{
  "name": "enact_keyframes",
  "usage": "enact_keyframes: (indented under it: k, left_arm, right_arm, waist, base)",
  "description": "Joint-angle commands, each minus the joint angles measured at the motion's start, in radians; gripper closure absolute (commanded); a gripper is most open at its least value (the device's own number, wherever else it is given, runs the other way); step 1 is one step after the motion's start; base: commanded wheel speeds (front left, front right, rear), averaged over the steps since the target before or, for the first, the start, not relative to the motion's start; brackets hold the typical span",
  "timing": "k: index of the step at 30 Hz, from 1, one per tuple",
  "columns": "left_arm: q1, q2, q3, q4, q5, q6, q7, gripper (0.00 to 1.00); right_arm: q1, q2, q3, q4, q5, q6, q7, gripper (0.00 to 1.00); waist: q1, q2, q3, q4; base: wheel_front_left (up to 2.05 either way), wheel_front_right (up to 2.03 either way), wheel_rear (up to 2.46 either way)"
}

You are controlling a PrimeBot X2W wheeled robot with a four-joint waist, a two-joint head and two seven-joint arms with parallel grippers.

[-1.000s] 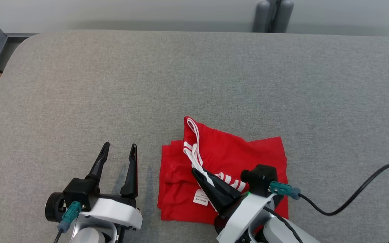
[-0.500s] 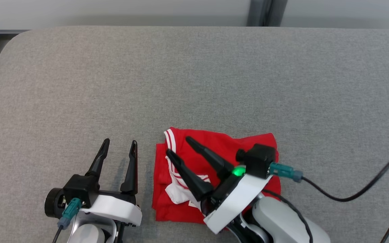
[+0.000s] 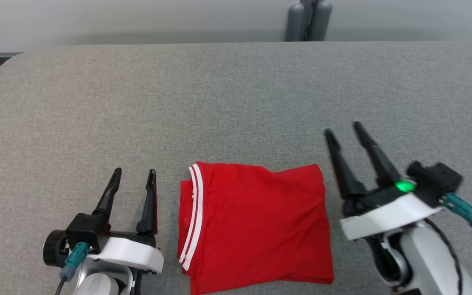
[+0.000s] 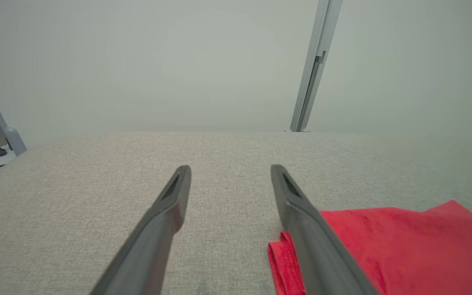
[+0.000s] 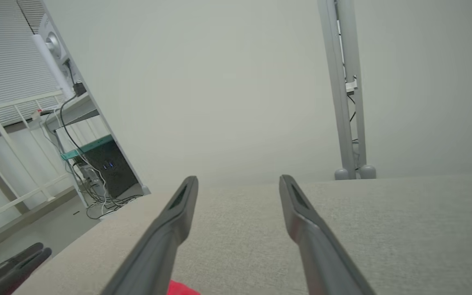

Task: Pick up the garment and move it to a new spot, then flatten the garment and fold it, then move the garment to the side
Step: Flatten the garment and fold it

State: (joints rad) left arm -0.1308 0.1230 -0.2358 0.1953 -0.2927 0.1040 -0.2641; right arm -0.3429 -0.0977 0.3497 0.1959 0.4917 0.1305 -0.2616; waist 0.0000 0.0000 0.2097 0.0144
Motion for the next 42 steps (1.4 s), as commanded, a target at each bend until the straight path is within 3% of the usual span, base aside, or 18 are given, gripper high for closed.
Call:
enact_keyframes:
  k: [1,5,15,30,42]
  left_arm:
    - [0.006,0.012,0.012,-0.008,0.005,0.005,0.000,0.00]
    - [0.022,0.022,0.027,-0.023,0.007,0.014,0.000,0.00]
    - [0.086,0.054,0.034,-0.057,0.015,0.031,0.010,0.00]
    - [0.202,0.088,0.019,-0.148,-0.003,0.044,0.078,0.00]
    - [0.227,0.086,0.022,-0.163,-0.041,0.046,0.107,0.00]
  right_arm:
    - [0.045,-0.021,-0.061,-0.008,-0.042,0.000,-0.004,0.00]
    - [0.128,-0.037,-0.179,-0.031,-0.125,0.000,0.013,0.00]
    - [0.288,-0.037,-0.341,-0.138,-0.258,0.000,0.088,0.00]
    - [0.438,-0.001,-0.395,-0.266,-0.304,0.000,0.178,0.00]
    - [0.485,0.015,-0.410,-0.300,-0.298,0.000,0.208,0.00]
  waist:
    - [0.0000,0.0000,-0.006,-0.006]
    - [0.0000,0.0000,-0.022,-0.017]
    - [0.0000,0.0000,-0.079,-0.031]
    - [0.0000,0.0000,-0.201,-0.021]
    - [0.0000,0.0000,-0.224,-0.019]
  base:
    - [0.00,0.00,0.00]
    - [0.00,0.00,0.00]
    - [0.00,0.00,0.00]
    - [0.00,0.00,0.00]
    - [0.00,0.00,0.00]
